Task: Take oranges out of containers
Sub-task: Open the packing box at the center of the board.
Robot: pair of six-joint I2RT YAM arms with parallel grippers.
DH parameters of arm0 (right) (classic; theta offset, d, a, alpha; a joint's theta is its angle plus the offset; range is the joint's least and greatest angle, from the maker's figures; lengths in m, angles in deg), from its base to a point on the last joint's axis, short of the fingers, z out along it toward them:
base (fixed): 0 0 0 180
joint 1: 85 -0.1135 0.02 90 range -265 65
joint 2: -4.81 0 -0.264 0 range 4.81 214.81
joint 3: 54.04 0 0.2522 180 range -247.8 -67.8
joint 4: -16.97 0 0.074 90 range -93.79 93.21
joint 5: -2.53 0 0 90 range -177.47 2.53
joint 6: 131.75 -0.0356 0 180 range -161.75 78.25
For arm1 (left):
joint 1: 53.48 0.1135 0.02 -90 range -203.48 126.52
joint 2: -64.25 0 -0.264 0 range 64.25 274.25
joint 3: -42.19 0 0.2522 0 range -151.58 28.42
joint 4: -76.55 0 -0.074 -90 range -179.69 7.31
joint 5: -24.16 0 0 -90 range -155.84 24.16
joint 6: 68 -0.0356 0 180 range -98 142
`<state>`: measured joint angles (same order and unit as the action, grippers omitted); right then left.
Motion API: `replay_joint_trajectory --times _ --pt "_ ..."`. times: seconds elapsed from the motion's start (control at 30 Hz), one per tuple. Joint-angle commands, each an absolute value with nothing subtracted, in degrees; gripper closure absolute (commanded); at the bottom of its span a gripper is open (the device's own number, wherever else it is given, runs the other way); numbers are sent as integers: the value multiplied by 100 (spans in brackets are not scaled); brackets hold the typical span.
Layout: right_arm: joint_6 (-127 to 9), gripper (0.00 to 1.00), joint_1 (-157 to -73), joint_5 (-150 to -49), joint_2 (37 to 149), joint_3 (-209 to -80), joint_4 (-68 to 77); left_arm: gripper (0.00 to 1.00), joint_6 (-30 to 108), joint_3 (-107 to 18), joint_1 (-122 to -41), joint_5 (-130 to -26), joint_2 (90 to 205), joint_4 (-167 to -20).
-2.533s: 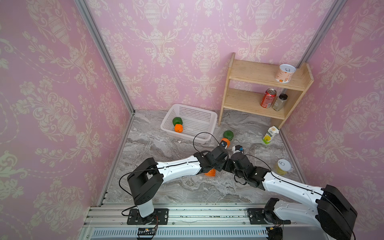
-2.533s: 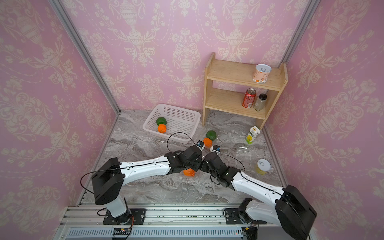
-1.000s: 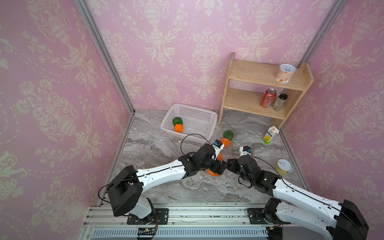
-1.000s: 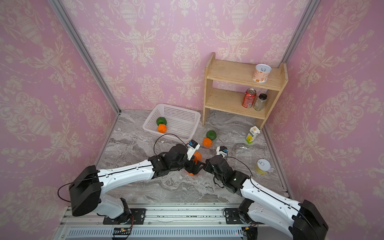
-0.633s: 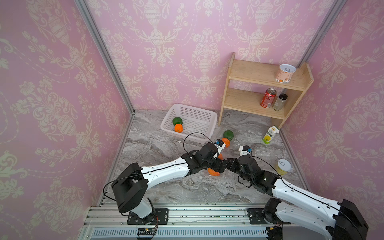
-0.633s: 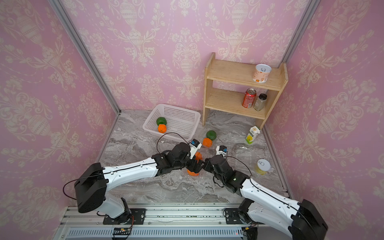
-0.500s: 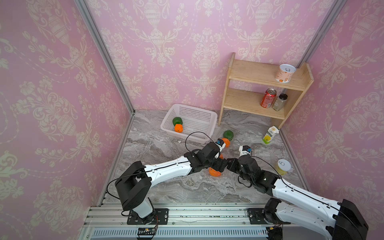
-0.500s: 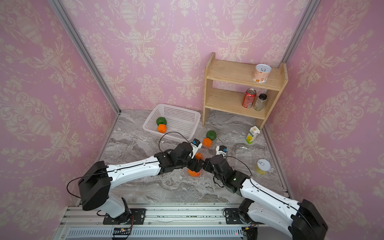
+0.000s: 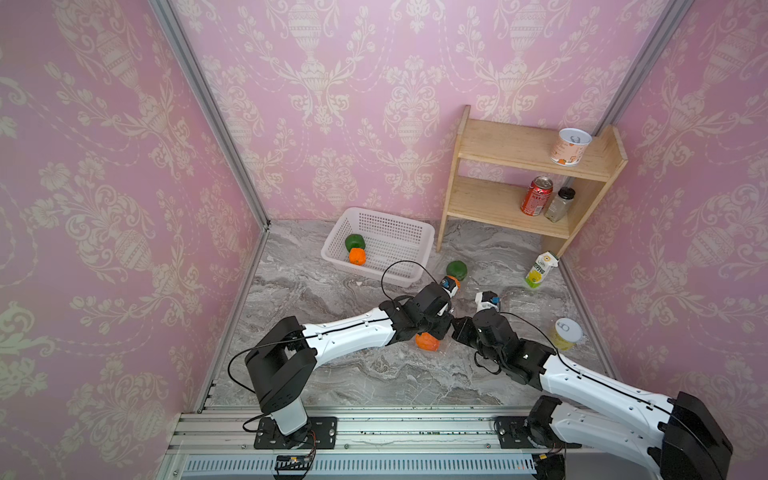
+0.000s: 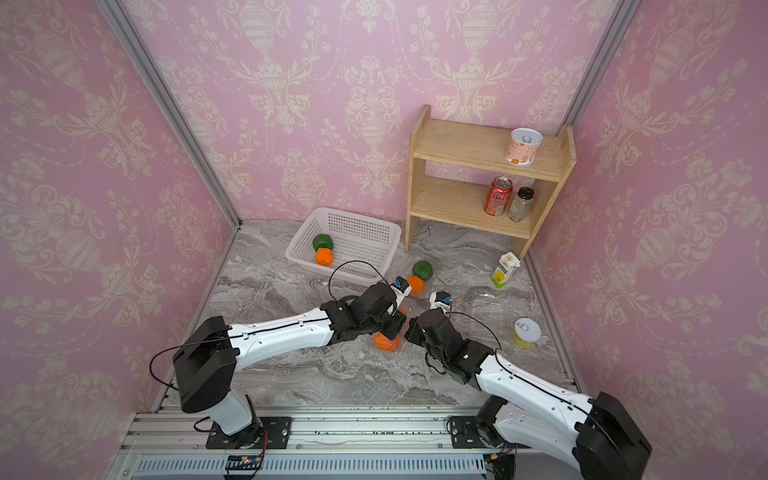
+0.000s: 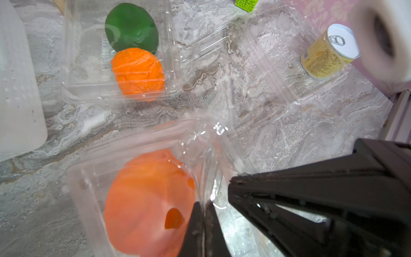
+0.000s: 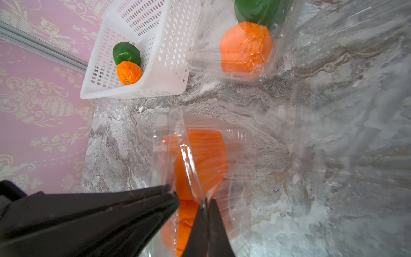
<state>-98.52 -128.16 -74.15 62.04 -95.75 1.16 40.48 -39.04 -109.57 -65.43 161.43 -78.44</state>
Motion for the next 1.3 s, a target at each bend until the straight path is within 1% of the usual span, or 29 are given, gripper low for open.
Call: replay_joint_trajectory --times 0.0,0.27,0.43,0.53,0.67,0.9,1.0,1.03,1.07,1.1,1.13,1.17,1.2,1.23,1.27 --pt "-9820 100 -12871 -7530 6167 -9966 606 100 3812 -3864 -10955 -6261 16268 -7271" --pt "-10158 100 -12877 -7205 6061 -9702 79 100 3356 -3788 -10899 -6031 15800 -7245" --pt "-10227 100 -12876 -6957 6198 -9970 -917 100 3337 -3502 -10644 -6457 15362 -7564" --pt "-10230 100 -12870 -6859 6286 -10020 -1192 100 3037 -3515 -10617 -6050 15227 -7384" --pt "-10190 100 -12872 -6814 6400 -10097 -1301 100 2904 -3492 -10440 -5971 15143 -7166" --pt "-10130 100 -12863 -6903 6593 -10121 -1117 100 3000 -3157 -10231 -5990 14790 -7316" --pt "-10051 100 -12849 -6998 6700 -10163 -1100 100 2984 -3023 -10152 -5830 14644 -7290" --pt "-10034 94 -12837 -7001 6743 -10179 -1150 100 2990 -2975 -10118 -5773 14602 -7281" --pt "-10014 84 -12834 -7000 6777 -10191 -1173 91 2988 -2909 -10069 -5722 14530 -7277" --pt "-9986 79 -12820 -7007 6800 -10183 -1174 59 3010 -2860 -10023 -5651 14475 -7270" --pt "-9926 74 -12801 -7025 6817 -10194 -1174 48 3034 -2790 -9972 -5566 14398 -7265" --pt "-9878 67 -12795 -7033 6820 -10207 -1205 47 3019 -2730 -9932 -5541 14313 -7255" --pt "-9847 62 -12774 -7021 6808 -10236 -1282 44 3001 -2679 -9898 -5494 14241 -7263" --pt "-9808 56 -12748 -7007 6776 -10255 -1358 34 2978 -2607 -9877 -5431 14152 -7300" --pt "-9739 54 -12725 -7022 6736 -10275 -1404 21 2938 -2537 -9861 -5362 14067 -7348"
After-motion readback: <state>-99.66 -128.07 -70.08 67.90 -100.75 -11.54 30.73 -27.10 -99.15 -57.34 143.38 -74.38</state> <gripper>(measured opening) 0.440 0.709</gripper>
